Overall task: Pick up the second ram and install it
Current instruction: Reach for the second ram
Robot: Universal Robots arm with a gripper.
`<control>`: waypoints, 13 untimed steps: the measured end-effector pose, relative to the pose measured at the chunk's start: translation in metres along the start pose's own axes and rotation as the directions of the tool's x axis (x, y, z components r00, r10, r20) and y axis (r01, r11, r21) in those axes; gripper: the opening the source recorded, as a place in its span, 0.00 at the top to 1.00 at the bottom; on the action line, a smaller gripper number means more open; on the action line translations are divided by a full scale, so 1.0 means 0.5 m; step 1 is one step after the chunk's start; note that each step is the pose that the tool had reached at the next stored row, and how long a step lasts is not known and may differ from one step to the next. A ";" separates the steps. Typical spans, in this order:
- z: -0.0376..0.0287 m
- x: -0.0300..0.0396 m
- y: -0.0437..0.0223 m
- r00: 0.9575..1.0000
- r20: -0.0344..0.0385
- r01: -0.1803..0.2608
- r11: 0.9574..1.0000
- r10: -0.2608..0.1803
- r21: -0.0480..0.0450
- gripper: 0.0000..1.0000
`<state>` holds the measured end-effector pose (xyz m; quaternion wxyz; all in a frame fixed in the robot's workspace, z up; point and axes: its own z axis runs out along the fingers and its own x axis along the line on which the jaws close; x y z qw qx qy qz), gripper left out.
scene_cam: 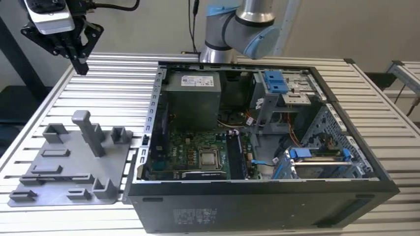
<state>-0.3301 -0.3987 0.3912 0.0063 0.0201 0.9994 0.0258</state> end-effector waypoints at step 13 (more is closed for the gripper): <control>0.000 0.076 -0.003 1.000 0.000 0.000 1.000 0.000 0.000 0.89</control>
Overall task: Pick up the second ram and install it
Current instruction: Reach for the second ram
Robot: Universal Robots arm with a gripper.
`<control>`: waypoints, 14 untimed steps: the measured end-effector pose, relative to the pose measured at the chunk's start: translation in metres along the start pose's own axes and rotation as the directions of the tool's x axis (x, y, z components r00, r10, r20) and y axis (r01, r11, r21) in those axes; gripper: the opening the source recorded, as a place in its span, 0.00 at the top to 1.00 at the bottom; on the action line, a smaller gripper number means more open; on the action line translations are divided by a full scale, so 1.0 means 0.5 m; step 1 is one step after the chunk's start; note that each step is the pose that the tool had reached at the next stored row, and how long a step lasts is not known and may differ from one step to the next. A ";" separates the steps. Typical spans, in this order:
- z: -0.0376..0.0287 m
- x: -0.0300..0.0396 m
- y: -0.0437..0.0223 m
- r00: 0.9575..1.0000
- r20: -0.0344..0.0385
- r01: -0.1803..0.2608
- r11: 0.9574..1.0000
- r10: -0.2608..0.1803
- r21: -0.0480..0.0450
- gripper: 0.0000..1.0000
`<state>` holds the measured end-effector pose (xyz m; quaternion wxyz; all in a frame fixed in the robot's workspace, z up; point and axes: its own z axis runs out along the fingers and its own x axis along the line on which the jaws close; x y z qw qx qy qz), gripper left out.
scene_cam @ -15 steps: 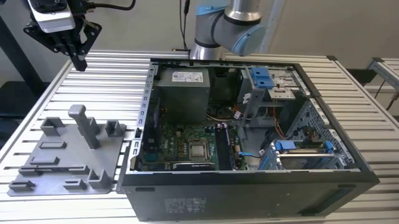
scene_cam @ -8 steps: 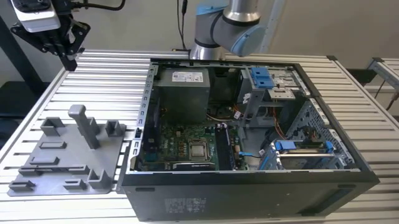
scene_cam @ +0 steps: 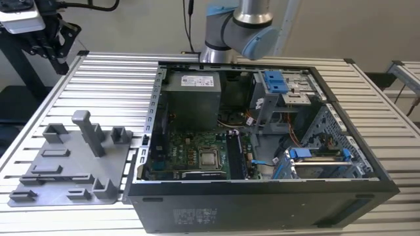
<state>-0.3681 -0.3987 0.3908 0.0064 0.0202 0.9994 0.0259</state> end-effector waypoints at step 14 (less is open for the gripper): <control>0.000 0.037 -0.001 1.000 0.000 0.000 1.000 0.000 0.000 0.89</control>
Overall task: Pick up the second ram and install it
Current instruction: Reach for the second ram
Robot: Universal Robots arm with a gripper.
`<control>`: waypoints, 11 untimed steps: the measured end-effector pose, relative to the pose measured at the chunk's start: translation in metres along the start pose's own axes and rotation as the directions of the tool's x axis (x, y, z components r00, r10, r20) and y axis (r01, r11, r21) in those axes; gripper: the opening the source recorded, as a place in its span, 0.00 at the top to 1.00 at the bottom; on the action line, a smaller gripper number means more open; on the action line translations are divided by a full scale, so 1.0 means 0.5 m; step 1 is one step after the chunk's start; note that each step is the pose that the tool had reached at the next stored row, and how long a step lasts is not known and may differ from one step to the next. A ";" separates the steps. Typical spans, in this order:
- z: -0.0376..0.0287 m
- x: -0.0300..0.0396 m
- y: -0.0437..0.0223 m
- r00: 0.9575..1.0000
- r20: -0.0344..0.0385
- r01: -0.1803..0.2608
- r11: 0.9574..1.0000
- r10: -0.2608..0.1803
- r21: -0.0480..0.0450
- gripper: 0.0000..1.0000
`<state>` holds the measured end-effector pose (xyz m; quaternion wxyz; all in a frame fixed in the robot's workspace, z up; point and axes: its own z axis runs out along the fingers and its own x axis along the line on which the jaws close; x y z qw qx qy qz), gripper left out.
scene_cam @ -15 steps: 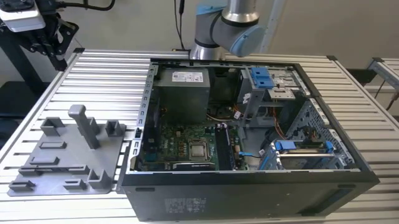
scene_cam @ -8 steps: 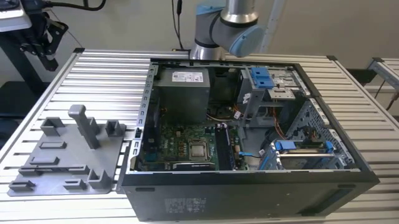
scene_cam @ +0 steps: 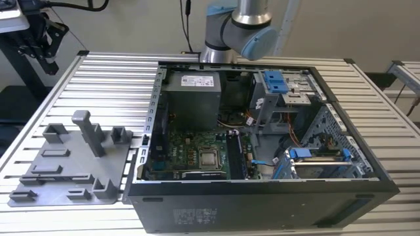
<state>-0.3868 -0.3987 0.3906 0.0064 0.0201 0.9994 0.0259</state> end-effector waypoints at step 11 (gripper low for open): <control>0.001 -0.001 -0.030 1.000 0.000 0.000 1.000 0.000 0.000 0.89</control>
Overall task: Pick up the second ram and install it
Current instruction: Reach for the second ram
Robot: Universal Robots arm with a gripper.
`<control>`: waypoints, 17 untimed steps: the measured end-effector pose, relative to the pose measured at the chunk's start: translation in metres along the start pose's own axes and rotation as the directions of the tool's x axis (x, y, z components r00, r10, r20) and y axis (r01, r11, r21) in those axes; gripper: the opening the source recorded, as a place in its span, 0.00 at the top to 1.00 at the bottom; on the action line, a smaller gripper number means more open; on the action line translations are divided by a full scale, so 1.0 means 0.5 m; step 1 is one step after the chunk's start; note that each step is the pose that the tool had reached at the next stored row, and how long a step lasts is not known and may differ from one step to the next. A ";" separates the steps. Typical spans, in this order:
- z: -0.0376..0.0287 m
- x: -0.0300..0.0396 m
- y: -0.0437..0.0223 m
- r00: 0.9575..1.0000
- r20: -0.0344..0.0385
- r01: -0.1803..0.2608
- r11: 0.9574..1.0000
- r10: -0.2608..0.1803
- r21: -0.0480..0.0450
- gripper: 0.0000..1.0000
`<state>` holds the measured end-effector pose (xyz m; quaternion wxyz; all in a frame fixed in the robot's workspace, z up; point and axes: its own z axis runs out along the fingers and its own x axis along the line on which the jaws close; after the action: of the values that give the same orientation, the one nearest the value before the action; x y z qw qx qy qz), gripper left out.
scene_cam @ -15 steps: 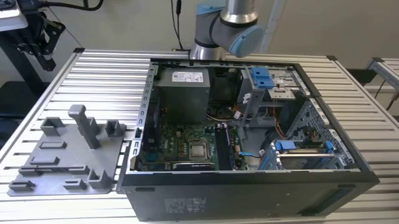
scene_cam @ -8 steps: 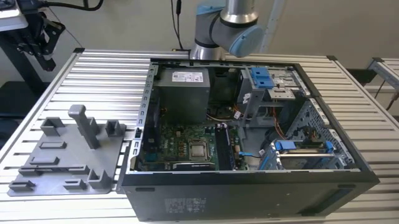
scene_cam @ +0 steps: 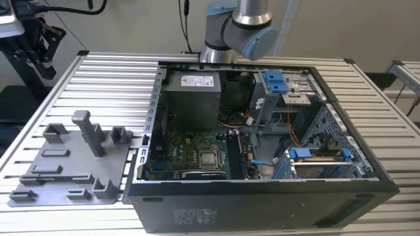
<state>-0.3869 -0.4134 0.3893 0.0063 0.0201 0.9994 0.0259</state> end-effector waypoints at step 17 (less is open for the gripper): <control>0.008 0.004 -0.067 1.000 -0.001 0.021 1.000 -0.021 0.000 0.89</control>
<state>-0.3901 -0.4465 0.3837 0.0061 0.0095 0.9996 0.0260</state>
